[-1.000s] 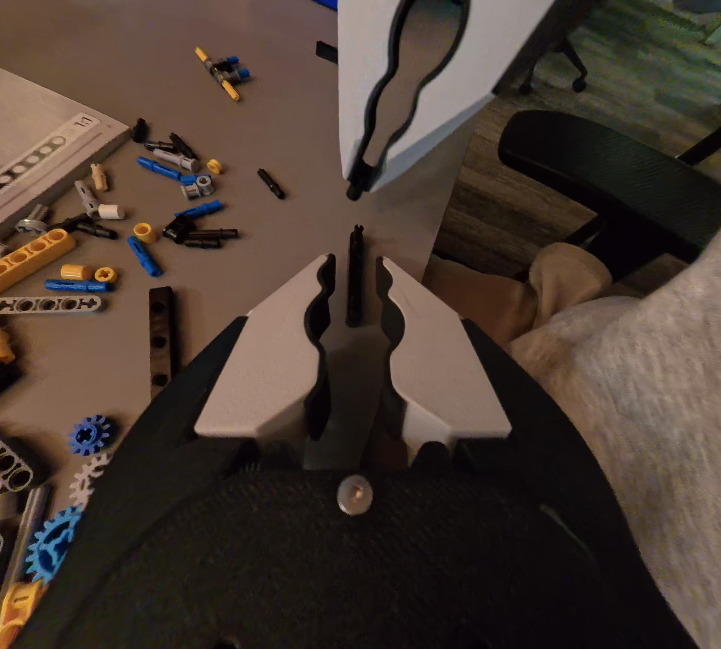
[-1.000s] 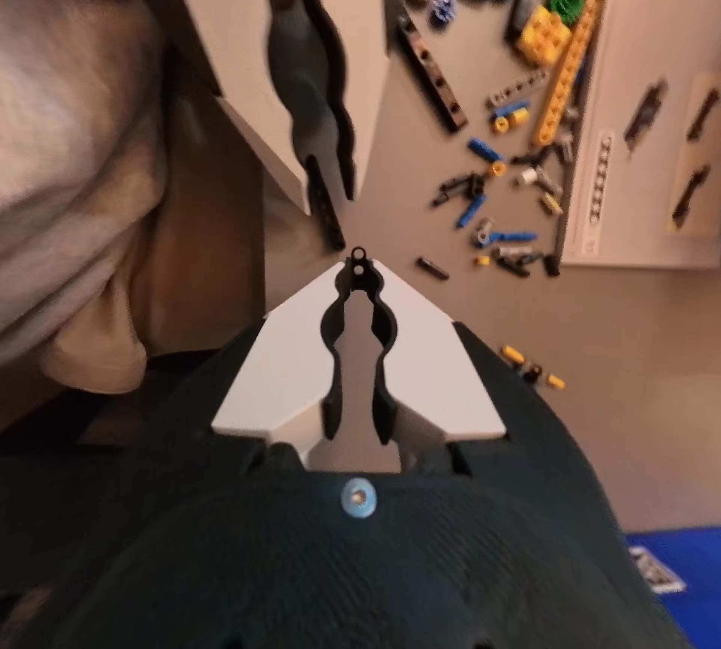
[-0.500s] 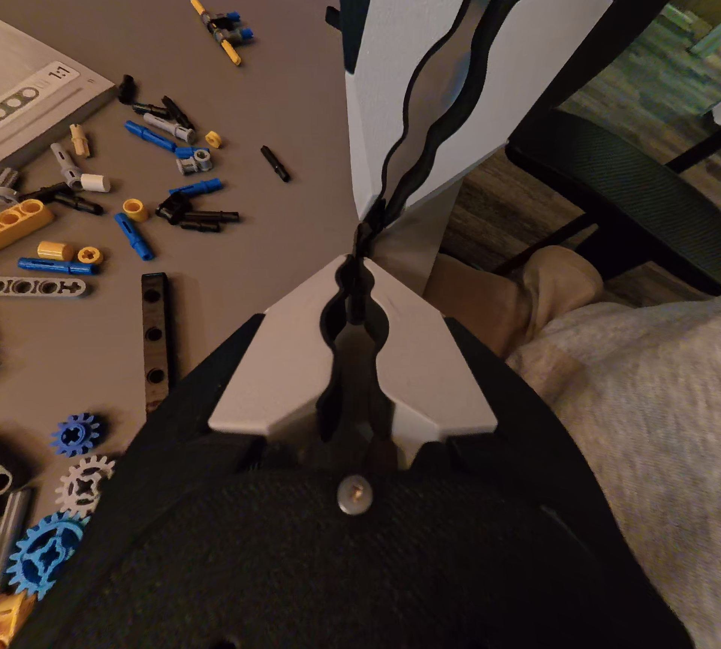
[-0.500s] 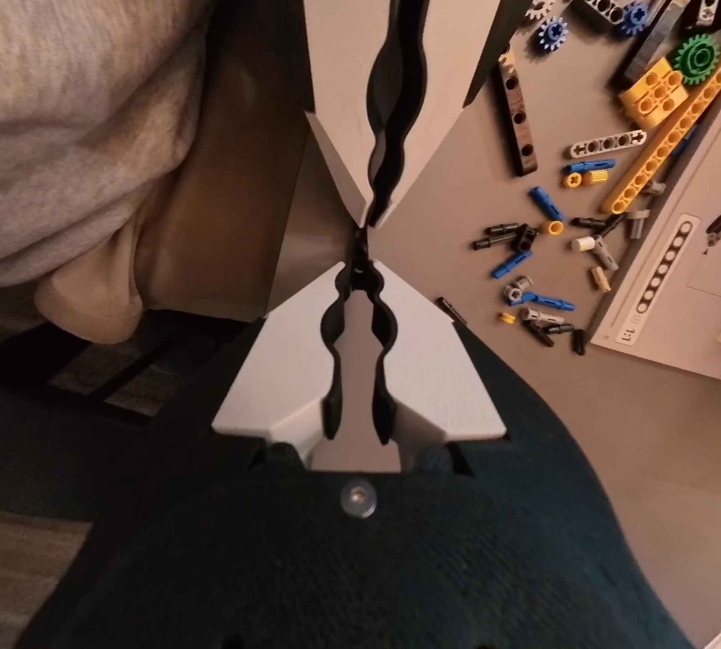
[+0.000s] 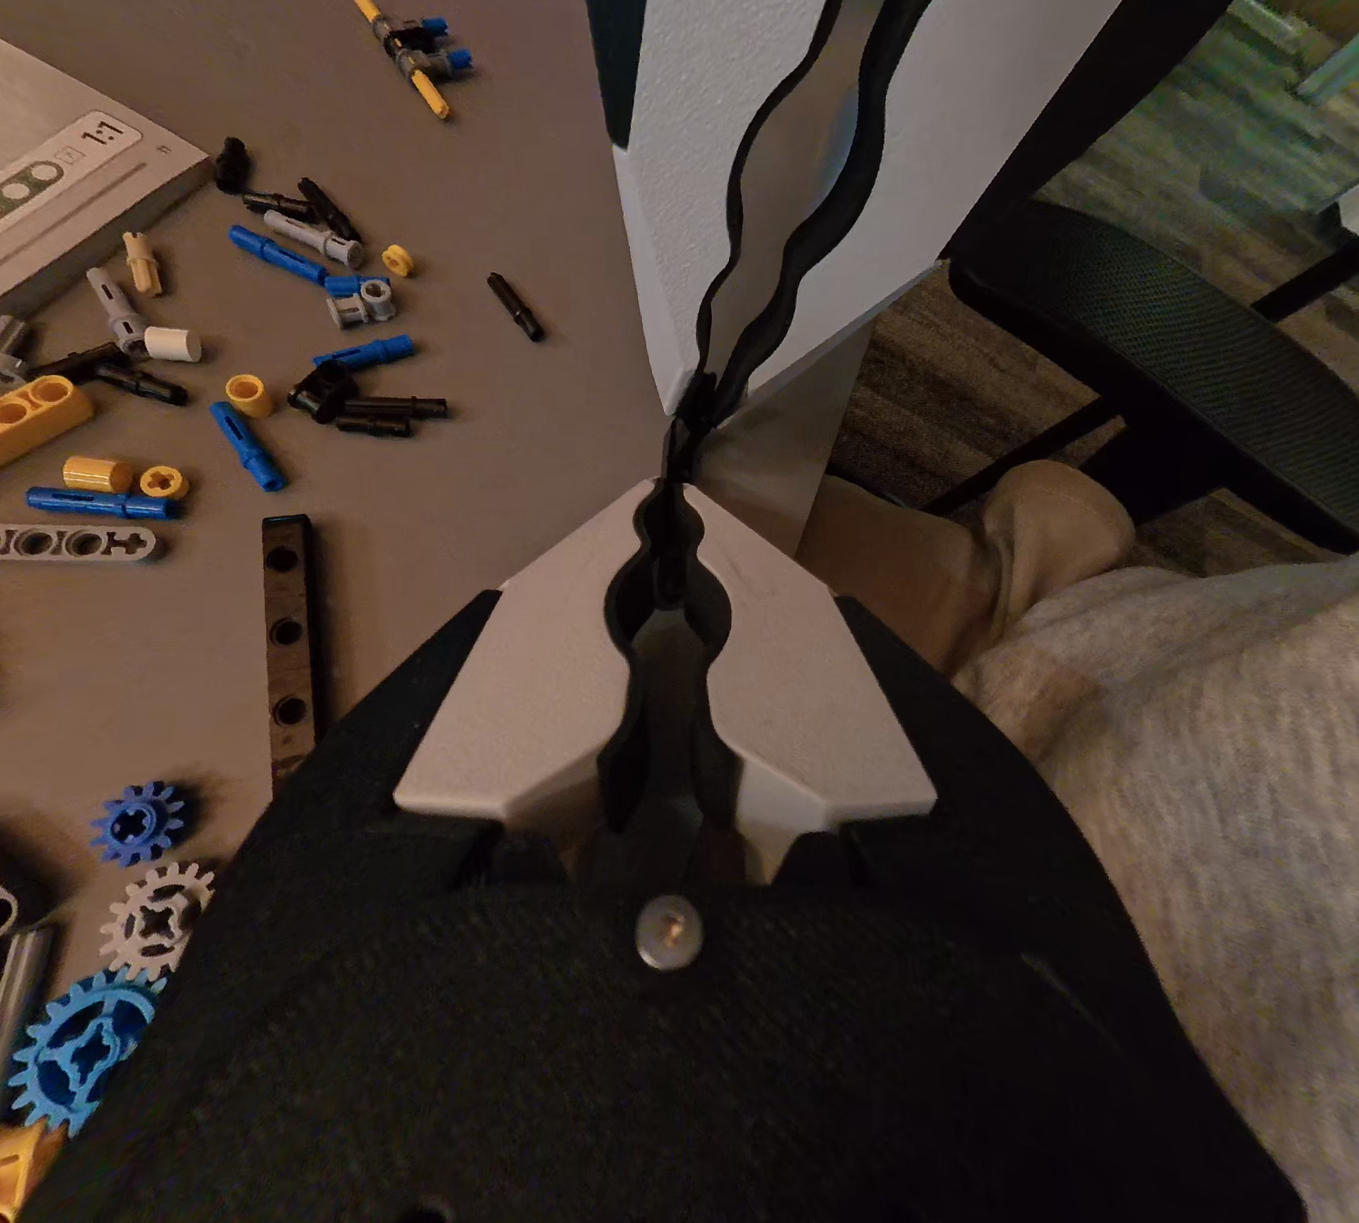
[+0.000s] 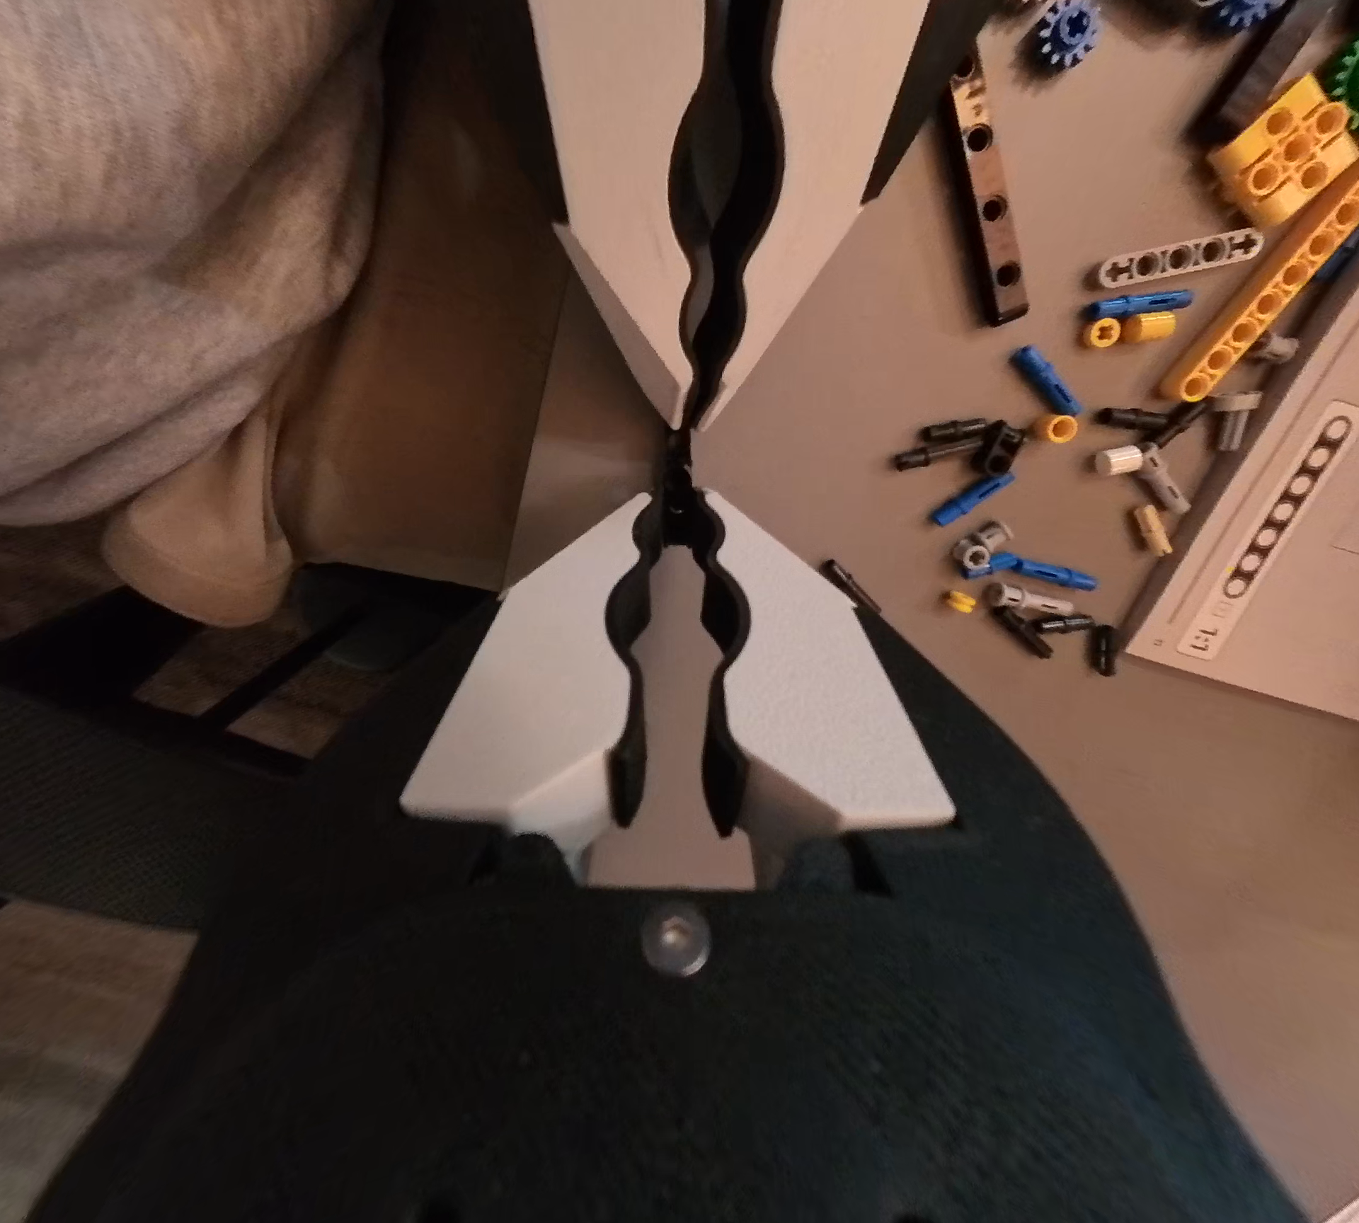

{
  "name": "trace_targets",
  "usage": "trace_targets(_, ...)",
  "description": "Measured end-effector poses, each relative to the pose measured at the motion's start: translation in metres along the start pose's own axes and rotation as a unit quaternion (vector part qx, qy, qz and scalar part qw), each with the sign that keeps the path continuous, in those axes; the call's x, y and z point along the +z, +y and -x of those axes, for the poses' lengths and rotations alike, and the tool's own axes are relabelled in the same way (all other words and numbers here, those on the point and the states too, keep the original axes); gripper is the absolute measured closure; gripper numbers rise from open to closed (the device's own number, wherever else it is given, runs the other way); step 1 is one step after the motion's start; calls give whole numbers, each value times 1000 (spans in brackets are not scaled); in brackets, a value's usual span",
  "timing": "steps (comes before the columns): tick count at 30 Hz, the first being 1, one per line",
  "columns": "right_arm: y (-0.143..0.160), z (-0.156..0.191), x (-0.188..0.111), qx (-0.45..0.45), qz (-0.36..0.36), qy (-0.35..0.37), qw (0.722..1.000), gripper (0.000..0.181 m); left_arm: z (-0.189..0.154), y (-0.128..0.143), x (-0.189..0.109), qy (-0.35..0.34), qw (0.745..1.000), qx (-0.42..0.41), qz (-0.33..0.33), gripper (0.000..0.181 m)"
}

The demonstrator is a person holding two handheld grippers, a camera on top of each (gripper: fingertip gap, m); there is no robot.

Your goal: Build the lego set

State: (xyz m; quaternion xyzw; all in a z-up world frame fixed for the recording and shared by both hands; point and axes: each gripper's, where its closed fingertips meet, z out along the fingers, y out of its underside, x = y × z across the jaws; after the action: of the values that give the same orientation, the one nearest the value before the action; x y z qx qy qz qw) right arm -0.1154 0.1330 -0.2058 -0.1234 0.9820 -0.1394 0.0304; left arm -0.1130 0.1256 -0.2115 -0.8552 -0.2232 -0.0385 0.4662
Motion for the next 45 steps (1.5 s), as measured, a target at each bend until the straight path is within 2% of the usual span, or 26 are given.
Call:
trace_targets(20, 0, 0, 1, -5, 40, -9, 999, 176, 0, 0, 0, -2, 1000, 1, 0, 181)
trace_targets(30, -1, 0, 1, 29, 48, -12, 998, 176, 1, 0, 0, -2, 1000, -1, -3, 181)
trace_targets(37, 0, -1, 2, -5, 64, 0, 998, 176, 1, -1, 0, -3, 1000, 0, -3, 181)
trace_targets(45, -2, -1, 2, 51, 15, -9, 999, 176, 1, -1, -1, -6, 1000, -1, -6, 181)
